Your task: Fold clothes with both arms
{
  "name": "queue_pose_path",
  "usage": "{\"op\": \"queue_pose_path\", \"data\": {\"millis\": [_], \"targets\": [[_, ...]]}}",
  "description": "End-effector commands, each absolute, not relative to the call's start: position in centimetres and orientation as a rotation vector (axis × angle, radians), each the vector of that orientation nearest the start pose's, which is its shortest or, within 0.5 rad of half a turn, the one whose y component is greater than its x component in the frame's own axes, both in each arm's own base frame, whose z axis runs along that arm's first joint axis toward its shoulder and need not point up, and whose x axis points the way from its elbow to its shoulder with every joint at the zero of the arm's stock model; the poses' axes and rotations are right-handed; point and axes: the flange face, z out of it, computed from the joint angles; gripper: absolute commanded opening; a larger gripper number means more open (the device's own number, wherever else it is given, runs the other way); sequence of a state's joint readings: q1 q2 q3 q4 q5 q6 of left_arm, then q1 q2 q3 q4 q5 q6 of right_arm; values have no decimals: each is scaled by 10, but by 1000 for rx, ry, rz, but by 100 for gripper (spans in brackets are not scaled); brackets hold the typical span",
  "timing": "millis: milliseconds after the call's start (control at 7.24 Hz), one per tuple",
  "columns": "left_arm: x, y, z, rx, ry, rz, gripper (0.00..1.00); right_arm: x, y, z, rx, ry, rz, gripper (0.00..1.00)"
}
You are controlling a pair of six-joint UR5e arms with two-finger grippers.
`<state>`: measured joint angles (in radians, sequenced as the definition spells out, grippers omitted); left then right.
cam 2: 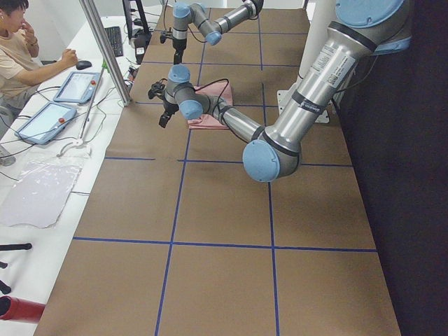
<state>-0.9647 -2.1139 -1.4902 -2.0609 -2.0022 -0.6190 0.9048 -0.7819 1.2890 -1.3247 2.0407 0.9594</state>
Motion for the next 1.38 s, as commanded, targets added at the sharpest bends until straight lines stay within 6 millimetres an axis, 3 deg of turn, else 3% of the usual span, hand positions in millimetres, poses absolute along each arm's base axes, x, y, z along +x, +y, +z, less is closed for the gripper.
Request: {"op": "queue_pose_path", "data": {"millis": [0,138,414,552,690,828,966,1104,1242], "targets": [[214,-630,371,605,801,306,100,-300,-660,347,211,-842,-6,100],[155,-627,395,639,762,344,100,-246,-651,385,236,-829,-59,100],[23,-609,475,665,632,440,100,-120,-614,478,236,-827,-112,100],[-26,-586,518,647,577,484,100,-72,-582,527,204,-819,-80,100],[-69,-576,529,645,550,446,100,-32,-547,578,169,-799,-62,100],[-77,-574,539,576,547,411,100,0,-493,627,139,-786,-54,100],[-76,-571,562,493,564,387,100,15,-410,693,20,-750,-23,100],[-78,-566,576,407,583,356,100,58,-386,705,35,-758,78,100],[-96,-529,616,349,595,298,100,73,-357,723,7,-754,132,100]]}}
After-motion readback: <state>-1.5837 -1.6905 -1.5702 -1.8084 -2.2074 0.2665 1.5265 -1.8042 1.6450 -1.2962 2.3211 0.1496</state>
